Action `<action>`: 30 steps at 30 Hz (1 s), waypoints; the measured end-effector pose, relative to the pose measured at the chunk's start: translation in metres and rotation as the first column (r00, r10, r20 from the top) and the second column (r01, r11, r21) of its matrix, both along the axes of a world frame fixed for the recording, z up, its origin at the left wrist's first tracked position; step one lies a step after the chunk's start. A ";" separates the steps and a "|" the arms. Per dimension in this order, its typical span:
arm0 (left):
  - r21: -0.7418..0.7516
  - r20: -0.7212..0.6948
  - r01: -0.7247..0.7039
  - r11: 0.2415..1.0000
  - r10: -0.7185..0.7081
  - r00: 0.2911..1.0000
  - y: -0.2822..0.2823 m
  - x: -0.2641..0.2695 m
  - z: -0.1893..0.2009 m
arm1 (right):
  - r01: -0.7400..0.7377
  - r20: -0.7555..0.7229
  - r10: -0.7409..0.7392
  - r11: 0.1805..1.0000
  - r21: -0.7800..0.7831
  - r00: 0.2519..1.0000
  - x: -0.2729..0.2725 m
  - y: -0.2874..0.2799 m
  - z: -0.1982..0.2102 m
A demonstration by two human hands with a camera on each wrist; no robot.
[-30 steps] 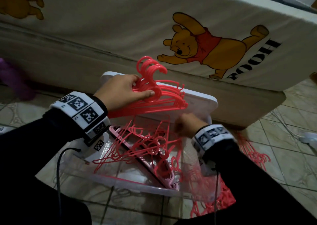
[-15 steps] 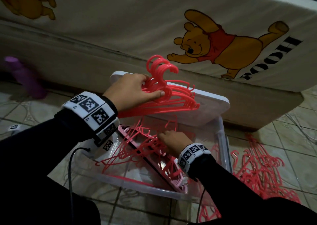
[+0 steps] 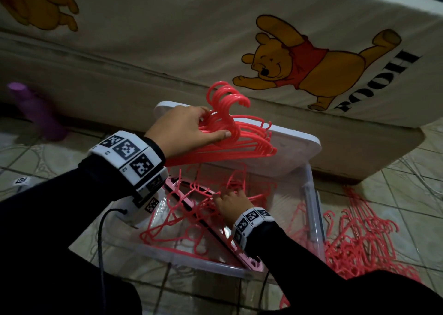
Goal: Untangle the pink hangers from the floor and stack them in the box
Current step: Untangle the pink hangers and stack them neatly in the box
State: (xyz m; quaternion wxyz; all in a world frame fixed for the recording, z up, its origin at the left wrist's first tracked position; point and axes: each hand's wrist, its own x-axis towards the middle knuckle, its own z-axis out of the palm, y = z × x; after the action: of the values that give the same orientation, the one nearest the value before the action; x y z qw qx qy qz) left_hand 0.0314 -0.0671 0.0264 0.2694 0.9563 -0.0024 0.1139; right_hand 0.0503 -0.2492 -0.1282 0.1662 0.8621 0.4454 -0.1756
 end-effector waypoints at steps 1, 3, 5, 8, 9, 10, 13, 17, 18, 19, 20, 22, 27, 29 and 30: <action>-0.001 -0.005 -0.001 1.000 0.001 1.000 0.000 0.000 0.000 | -0.014 -0.009 0.014 1.000 0.009 1.000 -0.001 0.000 0.000; -0.006 -0.017 -0.003 1.000 0.003 1.000 0.001 0.000 0.001 | -0.045 -0.043 0.046 0.998 0.043 0.998 -0.002 0.002 0.002; -0.016 -0.024 -0.015 1.000 0.014 1.000 0.001 0.000 0.001 | -0.024 -0.112 0.030 0.998 0.056 0.993 -0.002 0.005 0.008; -0.036 -0.035 -0.042 0.998 0.041 0.999 0.002 0.000 0.002 | 0.007 -0.118 0.000 0.998 0.063 0.993 0.003 0.011 0.028; -0.028 -0.040 -0.048 0.998 0.047 0.998 0.003 0.000 0.003 | 0.021 -0.114 -0.011 0.996 0.083 0.993 0.006 0.014 0.038; -0.014 -0.042 -0.055 0.998 0.054 0.998 0.004 0.000 0.004 | 0.041 -0.115 -0.029 0.993 0.107 0.993 0.008 0.016 0.050; 0.021 -0.037 -0.071 0.997 0.072 0.997 0.006 -0.001 0.008 | 0.086 -0.117 -0.066 0.980 0.178 0.991 0.018 0.015 0.090; 0.020 -0.009 -0.094 0.995 0.094 0.996 0.006 -0.004 0.011 | 0.138 -0.117 -0.107 0.941 0.310 0.987 0.025 -0.003 0.140; 0.016 0.003 -0.094 0.995 0.094 0.996 0.006 -0.005 0.012 | 0.148 -0.110 -0.116 0.925 0.350 0.987 0.026 -0.008 0.151; 0.015 0.012 -0.094 0.995 0.094 0.995 0.006 -0.005 0.012 | 0.158 -0.100 -0.129 0.907 0.389 0.987 0.026 -0.014 0.161; 0.013 0.015 -0.091 0.996 0.091 0.996 0.006 -0.006 0.013 | 0.168 -0.087 -0.145 0.888 0.429 0.986 0.025 -0.019 0.170; 0.005 0.012 -0.085 0.996 0.085 0.996 0.007 -0.007 0.014 | 0.182 -0.062 -0.176 0.832 0.523 0.982 0.023 -0.029 0.183; 0.016 -0.064 -0.006 1.000 0.007 0.998 0.000 -0.012 0.016 | 0.134 -0.010 -0.180 0.694 0.707 0.984 0.022 -0.050 0.206; 0.041 -0.089 0.050 0.998 -0.046 0.995 -0.005 -0.014 0.014 | 0.062 0.043 -0.141 0.660 0.749 0.989 0.022 -0.056 0.216; 0.055 -0.103 0.073 0.996 -0.067 0.992 -0.008 -0.014 0.012 | 0.016 0.085 -0.124 0.646 0.763 0.989 0.022 -0.057 0.220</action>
State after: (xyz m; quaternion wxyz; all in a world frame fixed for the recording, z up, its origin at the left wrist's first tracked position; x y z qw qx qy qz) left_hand 0.0174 -0.0754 0.0389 0.2447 0.9677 -0.0258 0.0556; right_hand 0.0722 -0.3066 0.0922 -0.1886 0.8782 0.4327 0.0769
